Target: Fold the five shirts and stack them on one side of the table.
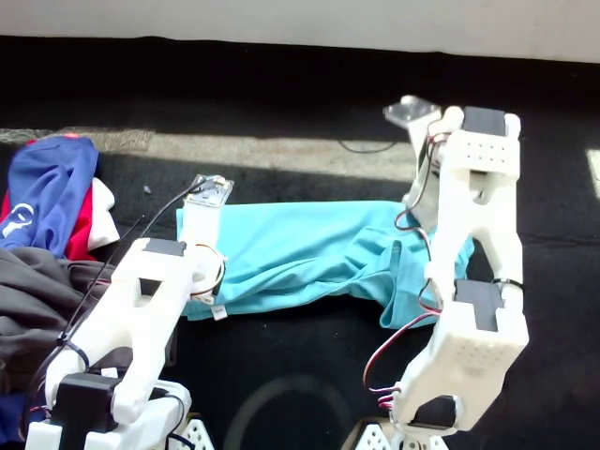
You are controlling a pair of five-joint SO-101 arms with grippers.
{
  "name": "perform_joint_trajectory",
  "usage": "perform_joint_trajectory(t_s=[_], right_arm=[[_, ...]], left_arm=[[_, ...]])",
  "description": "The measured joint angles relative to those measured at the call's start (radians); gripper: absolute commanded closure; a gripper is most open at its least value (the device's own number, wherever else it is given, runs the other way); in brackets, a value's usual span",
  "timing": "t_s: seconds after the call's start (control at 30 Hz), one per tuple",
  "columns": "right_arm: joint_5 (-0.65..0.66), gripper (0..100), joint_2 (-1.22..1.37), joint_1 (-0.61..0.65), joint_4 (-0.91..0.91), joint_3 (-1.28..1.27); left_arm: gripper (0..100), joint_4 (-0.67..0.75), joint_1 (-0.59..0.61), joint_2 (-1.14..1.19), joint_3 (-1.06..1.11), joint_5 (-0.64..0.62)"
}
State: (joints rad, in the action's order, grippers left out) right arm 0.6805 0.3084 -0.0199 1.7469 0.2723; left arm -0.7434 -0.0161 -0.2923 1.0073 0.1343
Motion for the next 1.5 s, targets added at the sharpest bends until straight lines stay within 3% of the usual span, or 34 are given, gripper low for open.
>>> perform_joint_trajectory(t_s=[0.2, 0.43, 0.67, 0.73, 1.1, 1.5], right_arm=[[0.006, 75.3, -0.184, 0.083, -0.015, -0.302], [0.006, 75.6, -0.272, 0.11, -0.176, -0.597], [0.006, 95.0, -0.272, 0.072, -0.405, -0.746], [0.006, 99.6, -0.272, 0.051, -0.462, -0.76], [0.006, 99.2, -0.272, -0.133, -0.509, -0.76], [0.006, 99.2, -0.272, -0.181, -0.516, -0.543]], left_arm=[[99, 0.0, 0.0, 0.0, 0.0, 0.0], [99, 0.0, 0.0, 0.0, 0.0, 0.0], [99, 0.0, 0.0, 0.0, 0.0, 0.0], [99, 0.0, 0.0, 0.0, 0.0, 0.0], [99, 0.0, 0.0, 0.0, 0.0, 0.0], [99, 0.0, 0.0, 0.0, 0.0, 0.0]])
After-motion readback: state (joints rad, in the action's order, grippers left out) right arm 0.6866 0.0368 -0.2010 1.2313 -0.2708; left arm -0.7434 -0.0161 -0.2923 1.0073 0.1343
